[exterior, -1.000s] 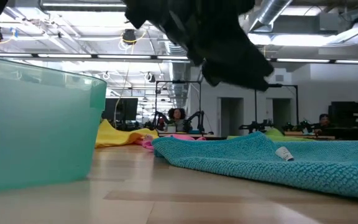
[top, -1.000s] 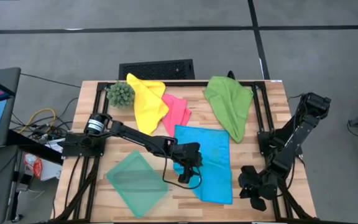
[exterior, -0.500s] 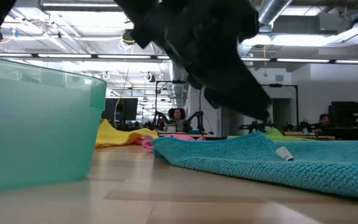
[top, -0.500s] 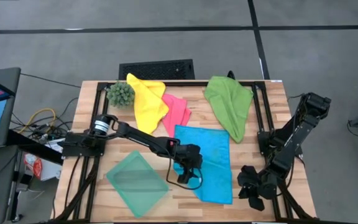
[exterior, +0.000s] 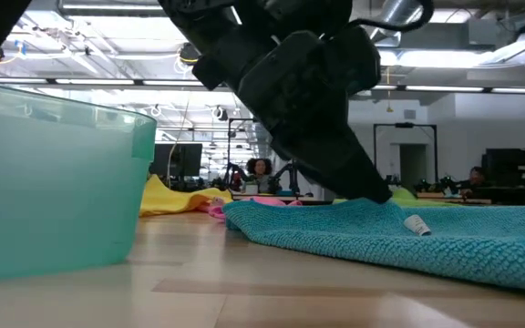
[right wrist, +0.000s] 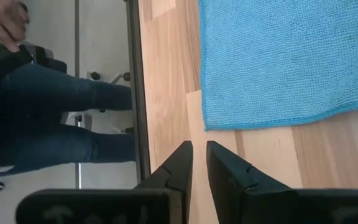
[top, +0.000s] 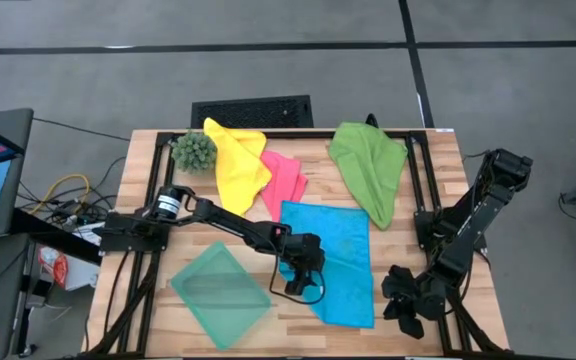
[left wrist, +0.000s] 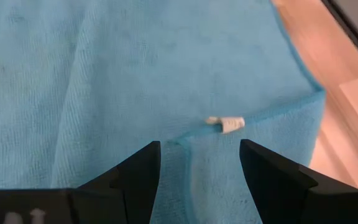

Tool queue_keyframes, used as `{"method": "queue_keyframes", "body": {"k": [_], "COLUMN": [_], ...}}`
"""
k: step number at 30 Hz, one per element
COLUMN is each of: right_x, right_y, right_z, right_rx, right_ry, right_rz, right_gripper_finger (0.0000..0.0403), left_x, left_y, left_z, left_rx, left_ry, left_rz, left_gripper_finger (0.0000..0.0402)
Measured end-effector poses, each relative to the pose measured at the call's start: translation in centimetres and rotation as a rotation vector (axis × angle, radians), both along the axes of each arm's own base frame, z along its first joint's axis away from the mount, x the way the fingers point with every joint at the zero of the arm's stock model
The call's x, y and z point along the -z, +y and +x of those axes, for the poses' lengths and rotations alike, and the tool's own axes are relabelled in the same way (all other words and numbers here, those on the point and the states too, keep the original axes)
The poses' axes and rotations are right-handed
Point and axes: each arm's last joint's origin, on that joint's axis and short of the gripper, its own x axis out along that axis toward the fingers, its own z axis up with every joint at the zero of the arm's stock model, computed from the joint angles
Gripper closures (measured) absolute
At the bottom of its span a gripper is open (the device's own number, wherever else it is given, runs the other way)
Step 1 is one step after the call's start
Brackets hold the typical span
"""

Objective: Fold microfiber towels
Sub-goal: Fold the blue microfiber towel

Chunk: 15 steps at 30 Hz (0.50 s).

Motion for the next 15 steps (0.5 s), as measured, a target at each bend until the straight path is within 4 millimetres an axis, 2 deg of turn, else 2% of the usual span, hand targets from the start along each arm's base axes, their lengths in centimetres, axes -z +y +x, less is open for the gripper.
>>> {"method": "queue_keyframes", "body": {"k": [5, 15], "right_x": [0.00, 0.00], "right_y": [0.00, -0.01], "right_z": [0.00, 0.00], "right_rx": [0.000, 0.000], "right_ry": [0.000, 0.000], "right_rz": [0.000, 0.000], "right_gripper_finger": [0.0331, 0.0331], "left_x": [0.00, 0.02], "left_y": [0.02, 0.02], "left_z": [0.02, -0.01], "left_rx": [0.004, 0.028], "left_ry": [-0.005, -0.012], "left_rz": [0.007, 0.022], "left_gripper_finger": [0.0204, 0.0301]}}
